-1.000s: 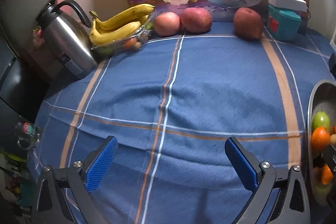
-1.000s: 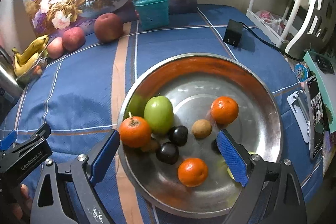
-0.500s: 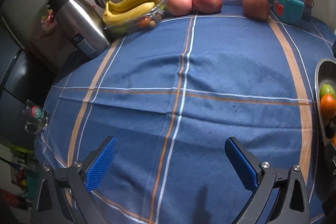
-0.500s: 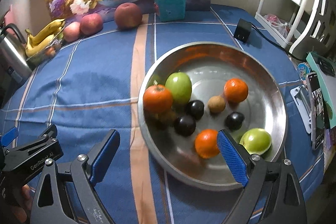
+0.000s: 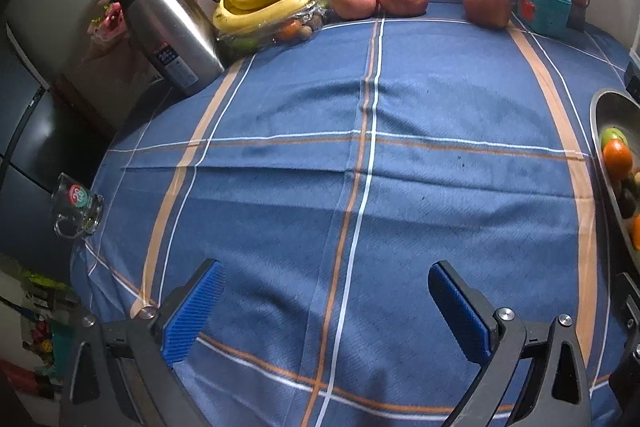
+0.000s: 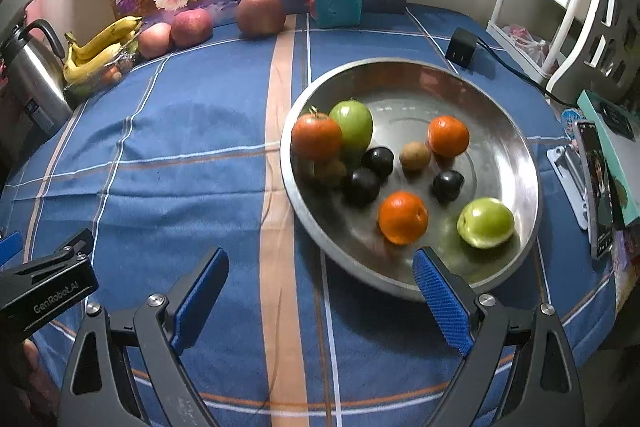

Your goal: Organize fruits

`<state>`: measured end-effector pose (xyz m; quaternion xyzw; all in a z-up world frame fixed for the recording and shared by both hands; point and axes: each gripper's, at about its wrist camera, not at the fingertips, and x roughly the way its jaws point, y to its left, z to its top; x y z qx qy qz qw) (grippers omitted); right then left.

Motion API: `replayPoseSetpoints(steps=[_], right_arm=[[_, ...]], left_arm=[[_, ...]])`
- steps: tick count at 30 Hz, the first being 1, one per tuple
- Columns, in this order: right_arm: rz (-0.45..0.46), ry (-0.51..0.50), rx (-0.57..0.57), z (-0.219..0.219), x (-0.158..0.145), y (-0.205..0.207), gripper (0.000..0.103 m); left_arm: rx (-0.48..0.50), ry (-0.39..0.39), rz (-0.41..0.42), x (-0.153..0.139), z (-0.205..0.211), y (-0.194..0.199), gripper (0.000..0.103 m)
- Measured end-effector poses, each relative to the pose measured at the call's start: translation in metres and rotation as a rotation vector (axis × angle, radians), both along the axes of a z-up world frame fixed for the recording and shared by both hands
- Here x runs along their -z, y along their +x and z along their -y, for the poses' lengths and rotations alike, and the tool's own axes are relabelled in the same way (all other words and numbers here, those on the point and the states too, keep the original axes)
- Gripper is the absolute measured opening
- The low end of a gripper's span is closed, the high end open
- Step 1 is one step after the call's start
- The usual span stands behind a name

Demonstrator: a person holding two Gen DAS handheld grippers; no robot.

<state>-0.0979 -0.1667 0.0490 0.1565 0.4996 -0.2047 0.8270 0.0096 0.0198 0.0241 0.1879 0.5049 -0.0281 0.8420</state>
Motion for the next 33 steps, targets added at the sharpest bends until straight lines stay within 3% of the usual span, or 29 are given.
replayPoseSetpoints(steps=[33], right_arm=[[-0.002,-0.011,-0.012,-0.013,0.000,-0.015,0.094]], left_arm=[[0.019,-0.046,-0.014,-0.005,-0.008,-0.014,0.103]])
